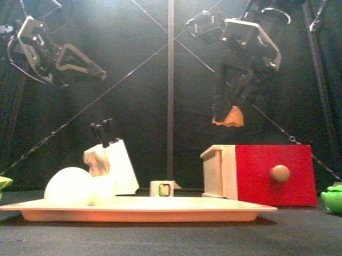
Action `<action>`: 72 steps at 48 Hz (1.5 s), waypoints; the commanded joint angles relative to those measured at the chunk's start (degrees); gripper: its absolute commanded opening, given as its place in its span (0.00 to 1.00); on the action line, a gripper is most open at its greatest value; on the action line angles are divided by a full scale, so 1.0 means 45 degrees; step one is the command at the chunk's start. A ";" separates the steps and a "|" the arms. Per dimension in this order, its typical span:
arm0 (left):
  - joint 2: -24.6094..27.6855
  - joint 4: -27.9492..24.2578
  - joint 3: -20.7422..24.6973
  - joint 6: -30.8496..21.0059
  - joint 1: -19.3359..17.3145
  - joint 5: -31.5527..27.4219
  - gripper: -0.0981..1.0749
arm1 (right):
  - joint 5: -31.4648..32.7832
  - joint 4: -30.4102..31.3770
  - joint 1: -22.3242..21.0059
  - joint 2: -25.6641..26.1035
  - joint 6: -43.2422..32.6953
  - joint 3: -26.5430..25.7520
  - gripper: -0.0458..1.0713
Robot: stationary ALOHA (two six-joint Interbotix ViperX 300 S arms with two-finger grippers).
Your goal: Put eggshell in drawer
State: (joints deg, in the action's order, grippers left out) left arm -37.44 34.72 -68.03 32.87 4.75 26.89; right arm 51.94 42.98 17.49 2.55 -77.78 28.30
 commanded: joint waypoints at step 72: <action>0.0000 -0.0020 0.0117 0.0020 -0.0117 0.0039 0.50 | -0.1328 0.2168 -0.1289 0.2188 -0.4316 0.3320 0.77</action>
State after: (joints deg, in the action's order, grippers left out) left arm -37.44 34.80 -68.20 32.87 4.31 26.89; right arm 46.05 52.47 11.95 10.90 -97.03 43.68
